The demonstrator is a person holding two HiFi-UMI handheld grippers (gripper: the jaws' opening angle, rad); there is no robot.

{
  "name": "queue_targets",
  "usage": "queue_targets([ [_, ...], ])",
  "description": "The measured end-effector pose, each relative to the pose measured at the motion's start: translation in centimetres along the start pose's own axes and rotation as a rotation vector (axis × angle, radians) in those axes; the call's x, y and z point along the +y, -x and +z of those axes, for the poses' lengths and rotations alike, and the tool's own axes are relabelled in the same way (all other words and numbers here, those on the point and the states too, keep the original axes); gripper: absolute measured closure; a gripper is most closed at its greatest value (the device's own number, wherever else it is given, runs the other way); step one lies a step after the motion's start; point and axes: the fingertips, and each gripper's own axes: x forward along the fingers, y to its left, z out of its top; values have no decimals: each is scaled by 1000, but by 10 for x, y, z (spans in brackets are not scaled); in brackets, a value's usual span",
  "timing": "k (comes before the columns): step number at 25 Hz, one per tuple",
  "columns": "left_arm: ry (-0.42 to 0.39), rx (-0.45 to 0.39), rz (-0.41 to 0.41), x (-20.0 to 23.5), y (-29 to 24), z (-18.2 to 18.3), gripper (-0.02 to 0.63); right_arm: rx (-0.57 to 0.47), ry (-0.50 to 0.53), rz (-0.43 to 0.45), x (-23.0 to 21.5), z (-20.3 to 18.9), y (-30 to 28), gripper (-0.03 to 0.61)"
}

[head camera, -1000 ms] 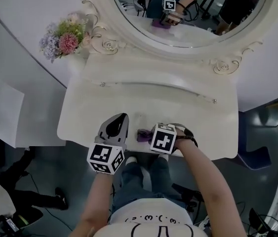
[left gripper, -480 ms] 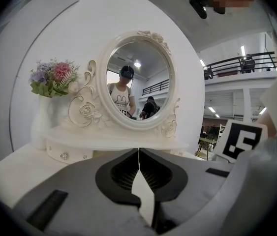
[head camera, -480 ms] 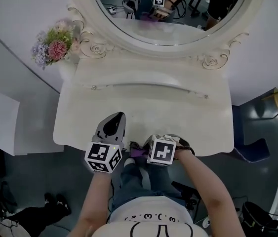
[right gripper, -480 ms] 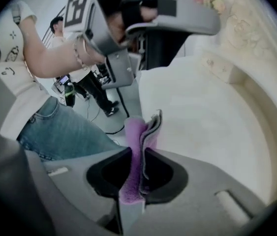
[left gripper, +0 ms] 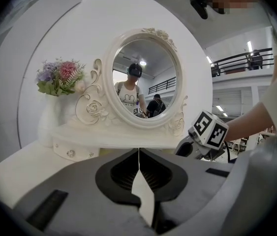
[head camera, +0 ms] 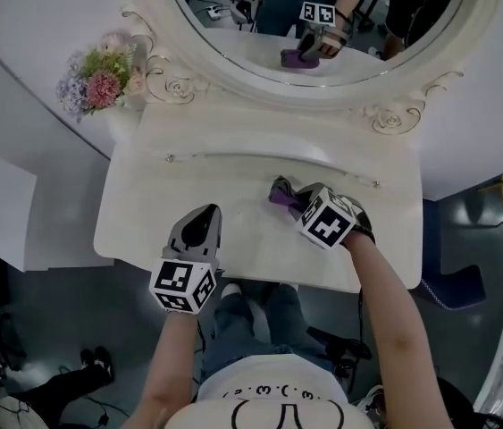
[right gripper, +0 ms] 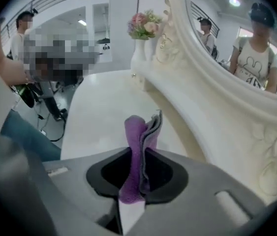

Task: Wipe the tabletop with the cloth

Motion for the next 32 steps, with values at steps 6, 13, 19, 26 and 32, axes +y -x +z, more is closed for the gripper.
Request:
queue_targets([
  [6,7,9,29,3,-7,-2,611,78,166,-232,-56,-5,-32,506],
  [13,13,22,59,7,-16,-10,611,122,227,-350,-82,-14,-64,508],
  [19,16,25,58,3,-17,-14,611,116,168,-186,-68,-17,-61,509],
  [26,13,26,26,-1,-17,-10,611,144,130,61,-8,-27,-43,509],
  [32,4,13,-19,-14,-16,-6,611,169,80,241,55,-36,-27,509],
])
